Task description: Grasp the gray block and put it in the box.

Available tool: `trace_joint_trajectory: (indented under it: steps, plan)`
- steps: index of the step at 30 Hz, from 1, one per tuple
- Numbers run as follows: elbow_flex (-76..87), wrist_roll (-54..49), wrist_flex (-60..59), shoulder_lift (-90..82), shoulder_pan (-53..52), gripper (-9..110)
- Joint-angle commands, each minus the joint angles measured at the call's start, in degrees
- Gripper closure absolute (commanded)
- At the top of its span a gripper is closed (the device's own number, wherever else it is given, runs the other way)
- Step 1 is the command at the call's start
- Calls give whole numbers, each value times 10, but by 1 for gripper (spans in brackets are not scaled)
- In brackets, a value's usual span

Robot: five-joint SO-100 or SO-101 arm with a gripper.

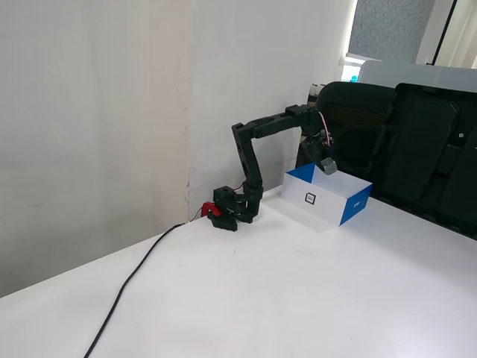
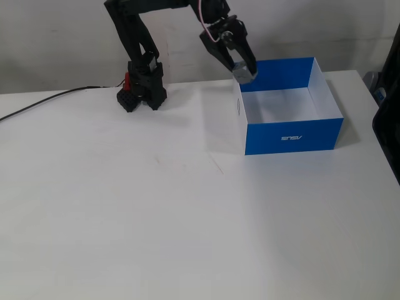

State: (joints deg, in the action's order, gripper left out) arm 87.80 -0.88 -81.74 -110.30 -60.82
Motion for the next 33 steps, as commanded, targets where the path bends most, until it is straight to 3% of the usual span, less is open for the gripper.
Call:
trace_joint_trajectory:
  steps: [1,14,26,28,30,33]
  plan:
    - [-29,5,32,13,-23,101]
    - [-23,5,152,83,-67,101]
    - [-81,5,156,176,-80,101]
    - [-86,14,156,184,-80,95]
    - [-86,19,155,185,-81,76]
    - [-86,19,153,185,-81,68]
